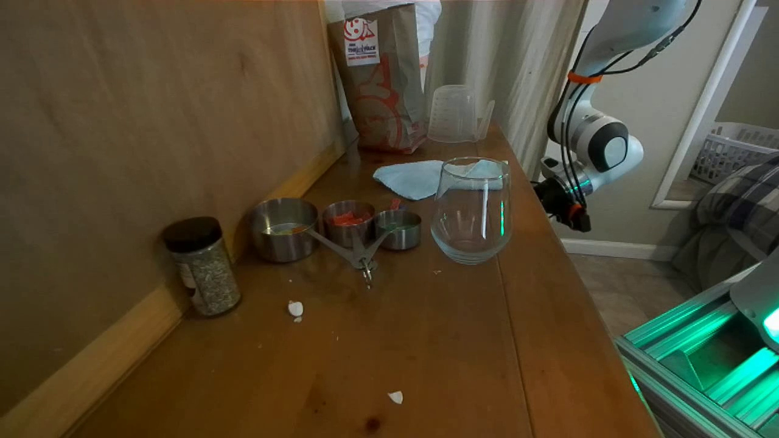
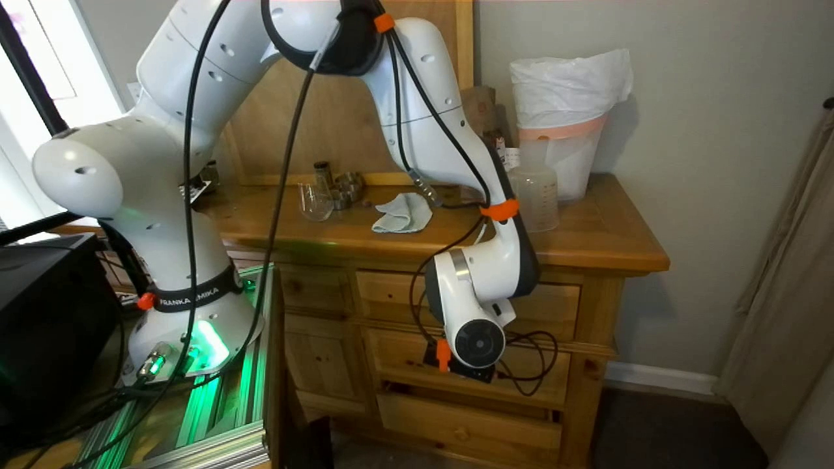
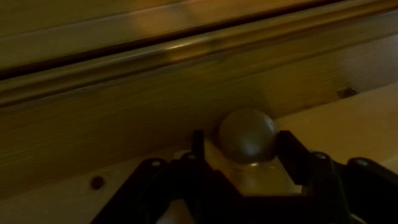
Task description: Pull open the top drawer
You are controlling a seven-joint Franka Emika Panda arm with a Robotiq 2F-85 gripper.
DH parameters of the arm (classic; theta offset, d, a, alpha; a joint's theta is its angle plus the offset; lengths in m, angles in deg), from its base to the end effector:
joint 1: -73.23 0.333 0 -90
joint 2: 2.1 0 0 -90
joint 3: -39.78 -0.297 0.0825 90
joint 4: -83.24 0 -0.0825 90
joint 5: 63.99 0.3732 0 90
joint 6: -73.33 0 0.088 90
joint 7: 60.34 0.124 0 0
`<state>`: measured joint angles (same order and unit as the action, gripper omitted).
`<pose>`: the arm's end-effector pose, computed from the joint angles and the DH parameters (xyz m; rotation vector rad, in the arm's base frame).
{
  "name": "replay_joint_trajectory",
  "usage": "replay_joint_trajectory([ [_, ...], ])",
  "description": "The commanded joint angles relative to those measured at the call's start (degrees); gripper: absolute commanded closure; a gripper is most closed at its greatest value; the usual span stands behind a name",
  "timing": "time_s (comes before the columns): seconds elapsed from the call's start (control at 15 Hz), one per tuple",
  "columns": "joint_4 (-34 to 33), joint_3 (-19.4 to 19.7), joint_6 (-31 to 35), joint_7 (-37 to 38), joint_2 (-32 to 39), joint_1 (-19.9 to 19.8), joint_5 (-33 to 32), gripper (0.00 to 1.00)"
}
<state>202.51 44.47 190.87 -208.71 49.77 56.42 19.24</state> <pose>0.4264 -0.1053 -0.0425 -2.0412 -0.9675 -0.8547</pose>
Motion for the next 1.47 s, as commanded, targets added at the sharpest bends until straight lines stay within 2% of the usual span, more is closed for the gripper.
replay_joint_trajectory([
  [0.0,-1.6,1.4,-1.9,0.0,1.7,1.3,2.0,0.69],
  [0.07,-1.5,1.7,-2.1,0.2,1.8,1.5,1.9,0.75],
  [0.13,-1.7,1.9,-2.1,0.3,2.0,1.6,1.8,0.76],
  [0.8,1.3,4.5,-3.3,0.4,-0.7,0.9,1.5,0.76],
  [1.4,3.4,9.7,-6.2,-1.3,-1.6,-0.3,-0.3,0.76],
])
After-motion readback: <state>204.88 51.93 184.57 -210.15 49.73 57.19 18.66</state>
